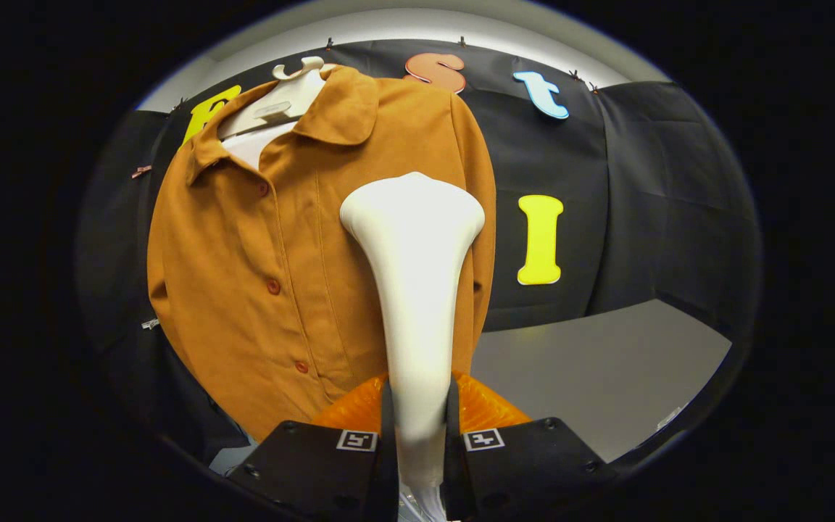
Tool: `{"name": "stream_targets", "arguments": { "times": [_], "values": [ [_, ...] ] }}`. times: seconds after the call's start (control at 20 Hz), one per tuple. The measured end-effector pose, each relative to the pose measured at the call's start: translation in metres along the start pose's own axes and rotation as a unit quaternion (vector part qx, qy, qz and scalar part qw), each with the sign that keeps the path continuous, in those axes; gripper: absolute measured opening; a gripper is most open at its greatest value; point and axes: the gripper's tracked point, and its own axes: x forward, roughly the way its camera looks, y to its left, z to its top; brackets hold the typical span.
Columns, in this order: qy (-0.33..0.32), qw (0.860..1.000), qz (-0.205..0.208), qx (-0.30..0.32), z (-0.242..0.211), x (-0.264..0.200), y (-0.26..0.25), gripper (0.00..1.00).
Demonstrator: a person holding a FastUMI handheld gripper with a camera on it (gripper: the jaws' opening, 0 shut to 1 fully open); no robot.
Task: Iron the clothes twice with a garment steamer, once on the left side and once on the right side.
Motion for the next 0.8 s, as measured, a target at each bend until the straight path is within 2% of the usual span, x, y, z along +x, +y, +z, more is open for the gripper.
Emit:
{"name": "stream_targets", "arguments": {
  "times": [0.45, 0.8],
  "values": [
    [0.099, 0.995, 0.001, 0.003, -0.115, 0.001, 0.005, 0.28],
    [0.154, 0.988, -0.021, -0.005, -0.193, 0.005, 0.000, 0.28]
  ]
}}
